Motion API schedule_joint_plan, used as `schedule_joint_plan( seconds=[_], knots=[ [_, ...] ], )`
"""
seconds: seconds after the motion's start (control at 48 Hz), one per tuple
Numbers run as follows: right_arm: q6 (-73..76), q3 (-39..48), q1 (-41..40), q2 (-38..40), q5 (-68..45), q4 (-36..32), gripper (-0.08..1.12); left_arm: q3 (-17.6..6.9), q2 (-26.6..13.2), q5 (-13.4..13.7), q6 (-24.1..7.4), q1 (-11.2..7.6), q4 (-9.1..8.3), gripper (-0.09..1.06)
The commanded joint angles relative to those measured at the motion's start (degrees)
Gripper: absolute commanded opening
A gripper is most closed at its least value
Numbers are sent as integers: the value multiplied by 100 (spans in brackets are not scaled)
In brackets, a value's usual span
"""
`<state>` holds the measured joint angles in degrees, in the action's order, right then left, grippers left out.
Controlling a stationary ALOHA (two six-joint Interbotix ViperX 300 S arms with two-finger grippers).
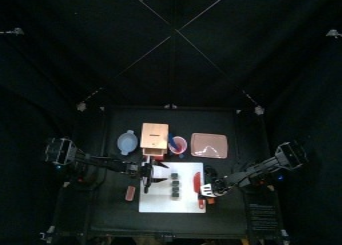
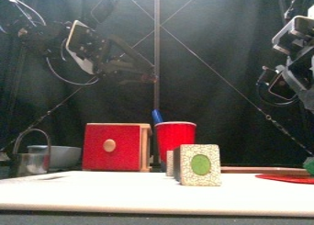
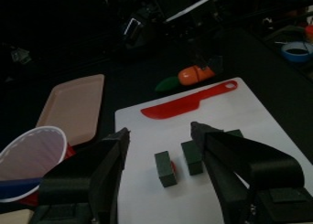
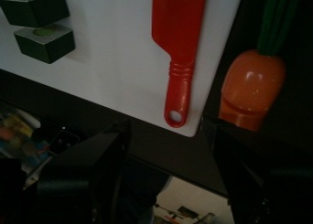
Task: Place sushi on board then cut the sushi with the knife then place the pieces on the plate
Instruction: Place the 4 sushi pieces on the plate
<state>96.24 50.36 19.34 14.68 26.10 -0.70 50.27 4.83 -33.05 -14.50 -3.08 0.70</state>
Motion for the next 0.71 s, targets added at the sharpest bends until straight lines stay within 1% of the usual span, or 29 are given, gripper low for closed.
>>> schedule_joint_plan(
  seconds=[0.021,0.062,0.104,0.125,0.188,0.271,0.333,0.458,0.5,0.604,0.708],
  knots=[
    [-123,-334,-378,237,70,-1521,92,-79,114,-53,-9,26,9,90],
    [-378,-475,-624,246,70,-2232,92,-70,123,-53,0,26,9,90],
    [-712,-571,-809,237,62,-2672,92,-62,123,-53,0,35,18,90],
    [-958,-624,-923,237,44,-2839,92,-62,132,-53,0,35,35,90],
    [-1793,-721,-1160,220,-18,-3032,92,-26,185,-53,0,70,114,90],
    [-3015,-844,-1424,141,-35,-2892,92,26,264,-53,0,149,255,90],
    [-3973,-1011,-1644,26,-70,-2672,92,105,360,-62,0,255,404,90],
    [-5590,-1477,-1819,-492,-185,-2215,92,413,729,-167,-9,580,729,90],
    [-6029,-1635,-1854,-721,-211,-2048,92,527,844,-167,-9,677,809,90],
    [-6741,-2004,-1837,-1336,-308,-1811,92,817,1055,-176,0,800,879,90],
    [-6996,-2276,-1819,-1784,-369,-1731,92,976,1151,-176,9,800,1002,90]
  ],
)
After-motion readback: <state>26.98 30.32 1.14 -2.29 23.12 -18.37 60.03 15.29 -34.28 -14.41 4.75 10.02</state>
